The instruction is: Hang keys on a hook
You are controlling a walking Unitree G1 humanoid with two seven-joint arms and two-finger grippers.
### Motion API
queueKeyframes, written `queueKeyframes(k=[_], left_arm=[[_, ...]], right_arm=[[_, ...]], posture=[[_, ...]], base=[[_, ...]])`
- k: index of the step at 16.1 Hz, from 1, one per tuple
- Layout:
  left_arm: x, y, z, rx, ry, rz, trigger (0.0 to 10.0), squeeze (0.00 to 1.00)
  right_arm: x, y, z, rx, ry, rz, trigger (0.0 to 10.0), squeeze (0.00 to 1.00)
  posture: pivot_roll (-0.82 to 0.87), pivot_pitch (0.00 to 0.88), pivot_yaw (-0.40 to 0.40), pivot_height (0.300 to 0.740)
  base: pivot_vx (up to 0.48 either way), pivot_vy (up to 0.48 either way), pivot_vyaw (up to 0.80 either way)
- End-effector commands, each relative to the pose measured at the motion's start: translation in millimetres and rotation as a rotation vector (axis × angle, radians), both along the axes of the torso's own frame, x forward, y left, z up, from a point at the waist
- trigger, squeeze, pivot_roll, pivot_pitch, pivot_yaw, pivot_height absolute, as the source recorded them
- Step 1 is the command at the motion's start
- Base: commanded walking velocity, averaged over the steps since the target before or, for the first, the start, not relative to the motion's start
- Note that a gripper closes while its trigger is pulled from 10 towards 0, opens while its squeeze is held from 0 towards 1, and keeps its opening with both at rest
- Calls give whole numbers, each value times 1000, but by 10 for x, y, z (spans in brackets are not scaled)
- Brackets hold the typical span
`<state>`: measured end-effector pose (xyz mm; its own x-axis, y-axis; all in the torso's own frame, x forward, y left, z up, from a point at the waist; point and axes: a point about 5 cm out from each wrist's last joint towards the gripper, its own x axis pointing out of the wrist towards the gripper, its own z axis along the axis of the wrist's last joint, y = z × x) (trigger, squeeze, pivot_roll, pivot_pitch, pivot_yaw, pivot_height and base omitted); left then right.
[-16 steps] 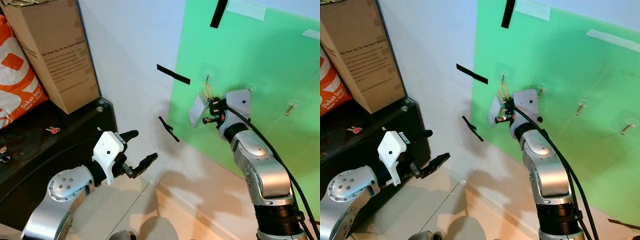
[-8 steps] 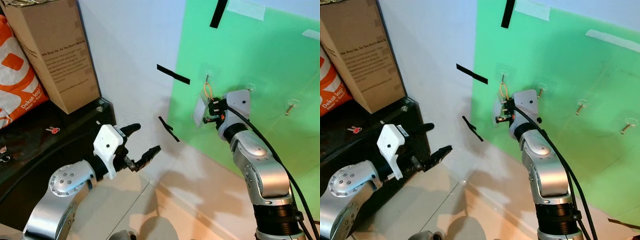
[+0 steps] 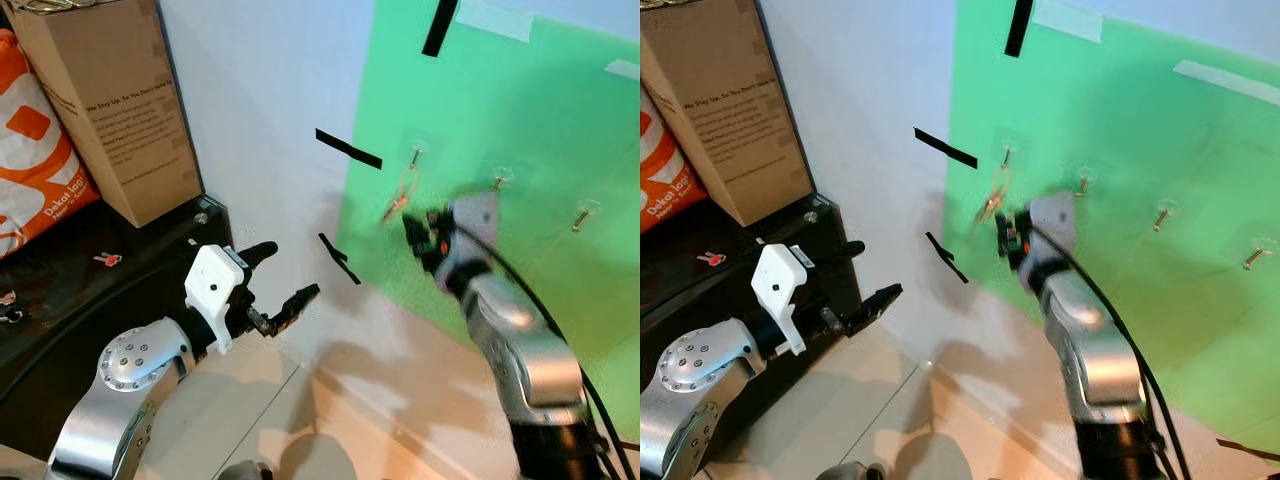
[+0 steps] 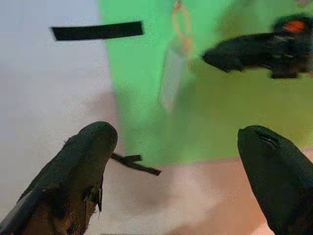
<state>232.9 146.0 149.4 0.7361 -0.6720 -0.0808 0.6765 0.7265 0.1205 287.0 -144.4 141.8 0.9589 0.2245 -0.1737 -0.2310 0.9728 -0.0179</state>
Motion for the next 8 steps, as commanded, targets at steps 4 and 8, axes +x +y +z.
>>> queueKeyframes(k=[4, 8], left_arm=[[110, 68, -125, 97, -26, 171, 10000, 0], [97, 262, -251, 193, -24, 368, 10000, 0]], right_arm=[[-131, -29, -157, -53, 52, 48, 10000, 1000], [-120, 3, -233, 30, 0, 50, 10000, 1000]], posture=[[-33, 0, -42, 740], [2, 0, -71, 740]], base=[[0, 0, 600], [0, 0, 753]])
